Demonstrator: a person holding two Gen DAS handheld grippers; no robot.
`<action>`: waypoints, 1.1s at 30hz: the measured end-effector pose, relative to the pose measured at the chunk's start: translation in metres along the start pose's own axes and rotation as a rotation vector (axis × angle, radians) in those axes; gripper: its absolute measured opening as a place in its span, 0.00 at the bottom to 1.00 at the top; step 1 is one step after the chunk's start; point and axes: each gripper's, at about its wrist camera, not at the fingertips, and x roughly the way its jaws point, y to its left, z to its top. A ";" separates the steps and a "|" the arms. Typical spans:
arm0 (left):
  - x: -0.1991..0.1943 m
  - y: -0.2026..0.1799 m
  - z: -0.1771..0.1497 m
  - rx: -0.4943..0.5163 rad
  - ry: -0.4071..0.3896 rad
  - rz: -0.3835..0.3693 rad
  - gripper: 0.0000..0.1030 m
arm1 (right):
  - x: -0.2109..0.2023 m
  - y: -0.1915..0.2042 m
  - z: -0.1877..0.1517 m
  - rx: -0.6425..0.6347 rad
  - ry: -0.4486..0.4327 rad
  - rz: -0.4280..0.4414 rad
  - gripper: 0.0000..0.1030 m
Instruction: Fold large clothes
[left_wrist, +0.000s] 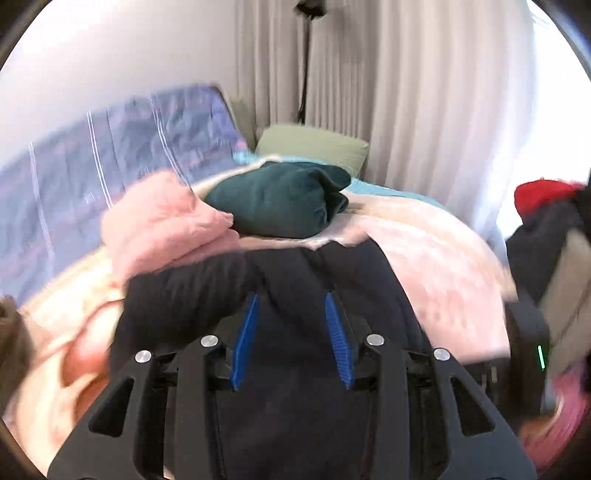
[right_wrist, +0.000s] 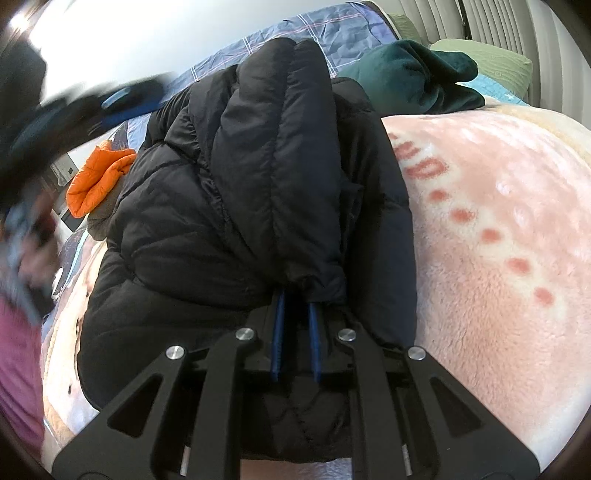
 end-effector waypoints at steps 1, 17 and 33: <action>0.024 0.005 0.009 -0.025 0.056 0.003 0.38 | 0.000 -0.001 0.000 0.002 0.000 0.003 0.11; 0.128 0.033 -0.022 -0.009 0.255 0.132 0.43 | -0.035 0.017 0.022 -0.086 -0.044 -0.029 0.19; 0.122 0.052 -0.024 -0.140 0.216 0.026 0.43 | 0.059 -0.024 0.097 0.051 0.035 -0.012 0.13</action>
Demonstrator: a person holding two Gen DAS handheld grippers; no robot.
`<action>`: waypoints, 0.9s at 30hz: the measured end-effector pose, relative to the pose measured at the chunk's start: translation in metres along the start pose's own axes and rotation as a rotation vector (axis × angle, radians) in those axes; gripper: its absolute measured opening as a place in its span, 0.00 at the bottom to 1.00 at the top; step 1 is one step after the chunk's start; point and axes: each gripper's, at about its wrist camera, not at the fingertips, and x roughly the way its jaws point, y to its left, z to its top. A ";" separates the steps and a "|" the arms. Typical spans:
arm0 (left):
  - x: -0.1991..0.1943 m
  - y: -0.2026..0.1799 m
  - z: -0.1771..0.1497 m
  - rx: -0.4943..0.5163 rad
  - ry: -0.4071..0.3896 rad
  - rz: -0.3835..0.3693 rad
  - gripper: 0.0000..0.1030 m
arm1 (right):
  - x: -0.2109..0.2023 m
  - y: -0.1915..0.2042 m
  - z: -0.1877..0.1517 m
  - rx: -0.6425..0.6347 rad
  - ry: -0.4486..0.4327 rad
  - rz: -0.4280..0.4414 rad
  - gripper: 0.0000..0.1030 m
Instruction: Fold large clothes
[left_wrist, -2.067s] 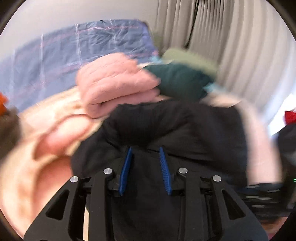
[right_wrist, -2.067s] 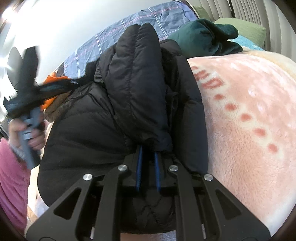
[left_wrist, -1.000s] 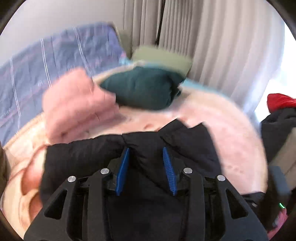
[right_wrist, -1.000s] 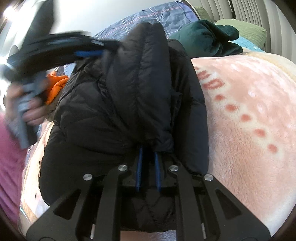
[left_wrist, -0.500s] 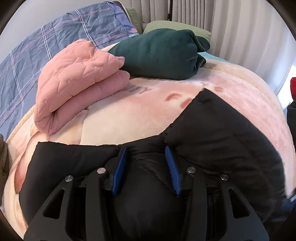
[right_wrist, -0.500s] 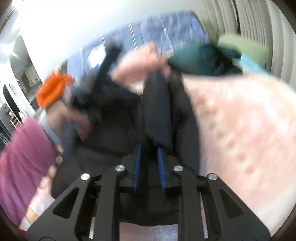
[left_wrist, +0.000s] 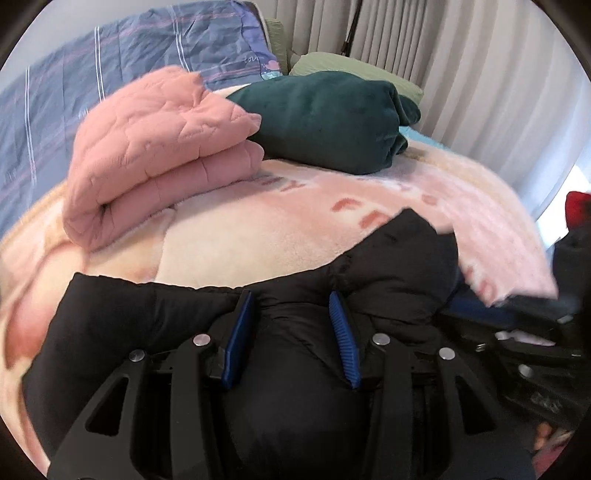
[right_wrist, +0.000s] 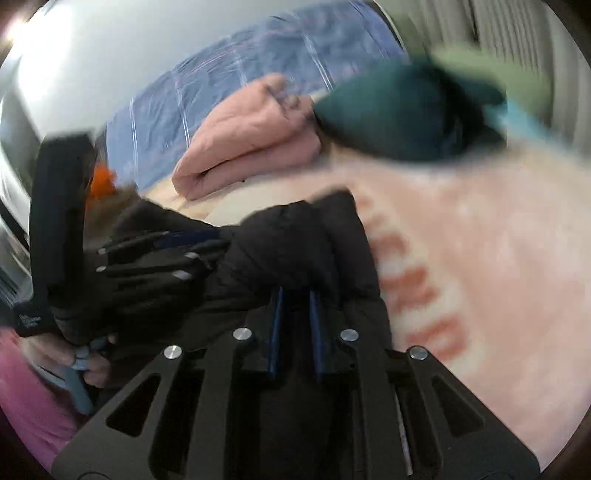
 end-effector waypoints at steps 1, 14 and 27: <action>0.001 0.000 0.000 -0.001 0.001 -0.007 0.43 | 0.000 -0.003 -0.001 0.021 0.003 0.012 0.13; -0.004 -0.003 -0.001 0.010 -0.005 0.055 0.44 | 0.011 0.008 -0.011 -0.105 -0.017 -0.100 0.13; -0.041 0.090 -0.045 -0.145 0.007 0.186 0.65 | 0.014 0.008 -0.011 -0.099 -0.029 -0.070 0.13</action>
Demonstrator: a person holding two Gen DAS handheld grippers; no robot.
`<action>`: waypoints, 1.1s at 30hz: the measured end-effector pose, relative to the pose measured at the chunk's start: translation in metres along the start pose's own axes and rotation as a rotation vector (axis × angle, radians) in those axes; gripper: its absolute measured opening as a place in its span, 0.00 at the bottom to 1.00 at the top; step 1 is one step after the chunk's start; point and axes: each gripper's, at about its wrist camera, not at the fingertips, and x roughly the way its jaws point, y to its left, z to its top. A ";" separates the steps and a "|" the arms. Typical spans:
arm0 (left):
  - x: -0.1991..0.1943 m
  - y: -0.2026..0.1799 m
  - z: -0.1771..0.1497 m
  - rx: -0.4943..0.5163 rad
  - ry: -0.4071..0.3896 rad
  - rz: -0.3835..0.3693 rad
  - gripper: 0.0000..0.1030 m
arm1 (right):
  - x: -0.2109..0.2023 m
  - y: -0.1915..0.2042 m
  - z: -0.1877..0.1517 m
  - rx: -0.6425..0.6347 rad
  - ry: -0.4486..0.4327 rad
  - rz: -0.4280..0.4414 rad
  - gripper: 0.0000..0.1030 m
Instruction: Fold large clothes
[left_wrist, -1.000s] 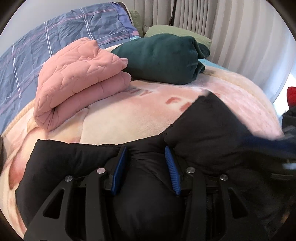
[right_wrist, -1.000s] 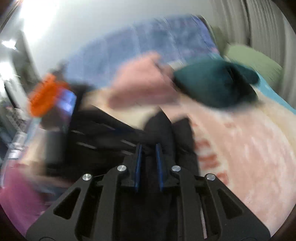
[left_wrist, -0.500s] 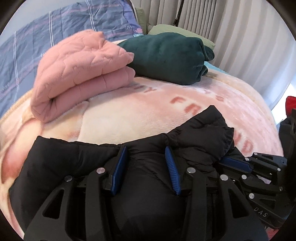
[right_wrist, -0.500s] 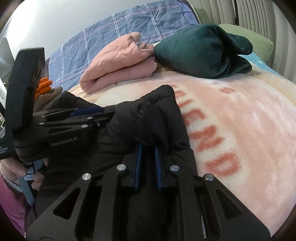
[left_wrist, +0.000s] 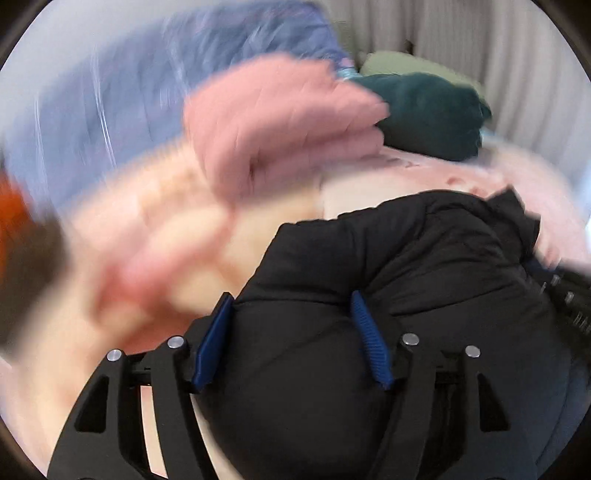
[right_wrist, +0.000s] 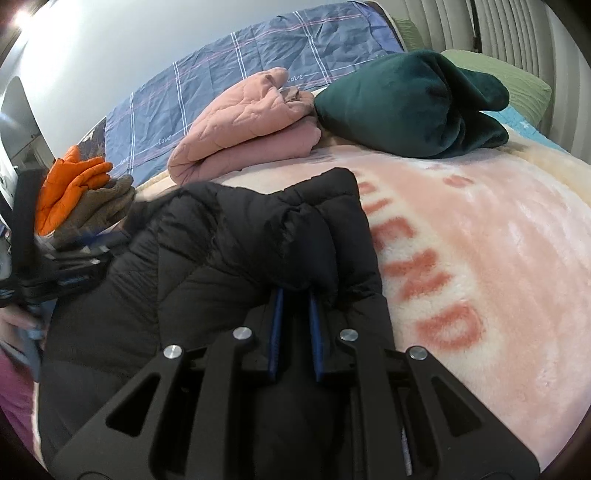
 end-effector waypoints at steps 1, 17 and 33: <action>0.003 0.006 -0.002 -0.042 -0.008 -0.034 0.65 | 0.000 0.000 0.000 0.000 0.001 -0.003 0.13; -0.080 -0.045 0.002 0.077 -0.195 0.011 0.53 | -0.002 -0.001 -0.001 0.000 -0.012 -0.003 0.13; -0.052 -0.092 -0.015 0.240 -0.084 0.042 0.47 | -0.011 0.000 0.001 -0.007 -0.001 -0.005 0.16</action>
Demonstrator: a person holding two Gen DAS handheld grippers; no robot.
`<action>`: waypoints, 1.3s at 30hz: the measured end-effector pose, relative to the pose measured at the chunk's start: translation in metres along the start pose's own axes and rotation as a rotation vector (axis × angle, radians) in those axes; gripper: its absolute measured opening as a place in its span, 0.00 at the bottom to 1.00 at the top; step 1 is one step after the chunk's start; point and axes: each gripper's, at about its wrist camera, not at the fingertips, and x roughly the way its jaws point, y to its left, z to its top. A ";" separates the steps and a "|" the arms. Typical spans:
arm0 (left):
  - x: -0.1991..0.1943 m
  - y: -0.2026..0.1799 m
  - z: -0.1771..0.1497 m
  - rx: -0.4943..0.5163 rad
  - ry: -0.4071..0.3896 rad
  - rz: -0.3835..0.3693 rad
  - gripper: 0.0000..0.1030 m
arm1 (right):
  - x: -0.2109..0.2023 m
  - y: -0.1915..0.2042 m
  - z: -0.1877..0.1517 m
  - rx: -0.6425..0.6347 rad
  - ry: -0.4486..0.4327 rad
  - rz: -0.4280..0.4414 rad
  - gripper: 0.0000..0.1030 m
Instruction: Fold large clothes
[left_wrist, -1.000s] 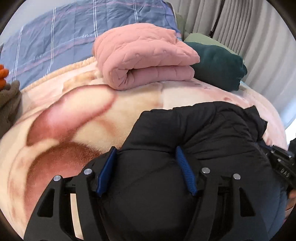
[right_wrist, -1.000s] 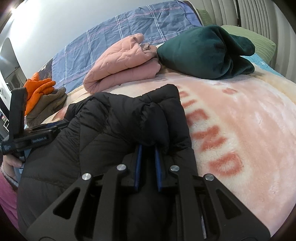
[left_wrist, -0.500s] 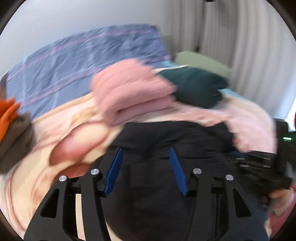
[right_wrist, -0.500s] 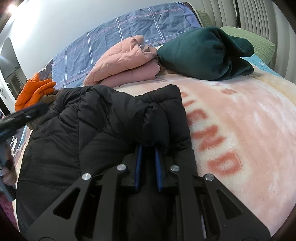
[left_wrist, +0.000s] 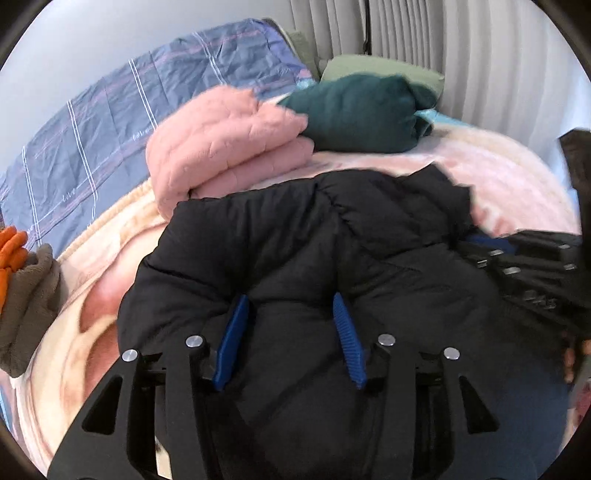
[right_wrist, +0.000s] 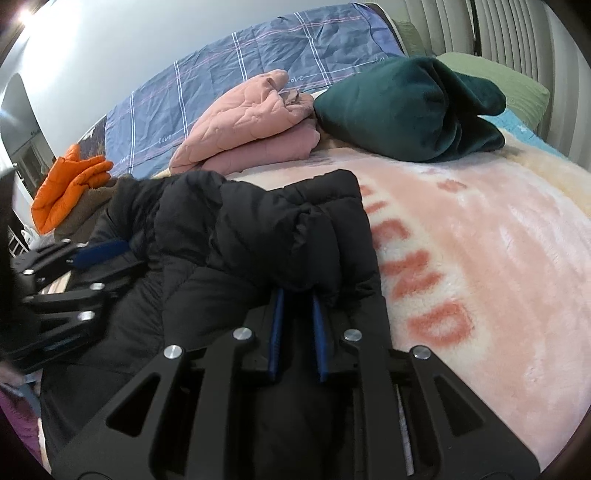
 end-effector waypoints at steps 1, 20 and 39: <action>-0.009 -0.002 -0.003 -0.001 -0.022 -0.035 0.47 | -0.001 -0.001 0.000 0.004 -0.001 0.006 0.16; -0.001 -0.044 -0.016 0.116 0.013 -0.091 0.50 | -0.125 -0.046 -0.139 0.550 0.168 0.395 0.78; -0.002 -0.031 -0.020 0.069 -0.015 -0.150 0.52 | -0.061 -0.004 -0.096 0.656 -0.011 0.190 0.68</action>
